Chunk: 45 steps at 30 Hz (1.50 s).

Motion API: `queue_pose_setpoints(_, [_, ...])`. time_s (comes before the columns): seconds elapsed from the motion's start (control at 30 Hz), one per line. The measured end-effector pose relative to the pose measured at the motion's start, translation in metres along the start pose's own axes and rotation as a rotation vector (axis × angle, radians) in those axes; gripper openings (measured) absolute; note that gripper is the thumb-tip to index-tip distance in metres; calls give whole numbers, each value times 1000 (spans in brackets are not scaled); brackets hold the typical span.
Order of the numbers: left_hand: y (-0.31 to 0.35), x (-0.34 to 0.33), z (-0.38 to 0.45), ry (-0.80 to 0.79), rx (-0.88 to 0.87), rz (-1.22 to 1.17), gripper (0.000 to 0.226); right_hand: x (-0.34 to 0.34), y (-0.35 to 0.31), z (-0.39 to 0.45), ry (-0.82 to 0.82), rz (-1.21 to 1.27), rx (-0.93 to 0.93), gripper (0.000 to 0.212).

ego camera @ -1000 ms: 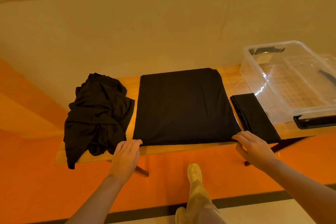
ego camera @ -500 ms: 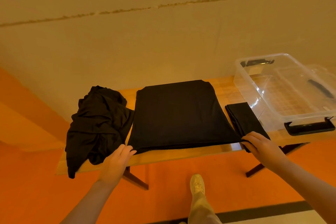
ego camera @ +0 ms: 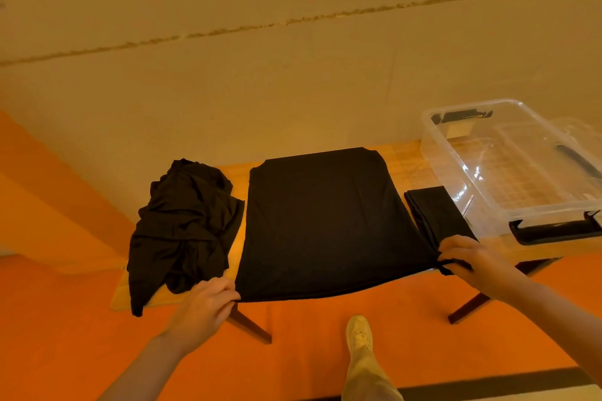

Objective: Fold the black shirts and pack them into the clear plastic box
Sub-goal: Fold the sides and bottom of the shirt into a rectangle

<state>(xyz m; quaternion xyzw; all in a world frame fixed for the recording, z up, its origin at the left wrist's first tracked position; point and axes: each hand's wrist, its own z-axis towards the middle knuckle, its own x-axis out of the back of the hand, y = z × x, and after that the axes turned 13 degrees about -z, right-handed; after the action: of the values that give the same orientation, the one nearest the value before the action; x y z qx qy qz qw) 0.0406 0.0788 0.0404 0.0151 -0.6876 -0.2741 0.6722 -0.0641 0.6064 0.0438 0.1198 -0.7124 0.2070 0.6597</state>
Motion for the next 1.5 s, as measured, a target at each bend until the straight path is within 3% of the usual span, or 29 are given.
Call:
queue_pose_setpoints(0.1, [7, 5, 6, 85, 70, -108, 21, 12, -6, 4, -58, 109, -34, 27])
queue_pose_setpoints(0.33, [33, 14, 23, 399, 423, -563, 18, 26, -19, 8, 3, 559, -236, 25])
queue_pose_setpoints(0.53, [31, 17, 16, 471, 501, -643, 15, 40, -33, 1, 25, 843, -334, 17])
queue_pose_setpoints(1.0, [33, 51, 31, 403, 507, -859, 14, 56, -24, 10, -54, 820, -409, 13])
queue_pose_setpoints(1.13, [19, 70, 74, 434, 503, -830, 15, 74, -20, 51, 15, 862, -436, 26])
queue_pose_setpoints(1.23, [2, 81, 116, 471, 534, -812, 19, 82, -8, 94, 60, 857, -457, 9])
queue_pose_setpoints(1.5, [-59, 86, 238, 502, 668, -676, 24, 78, 37, 237, 107, 830, -520, 8])
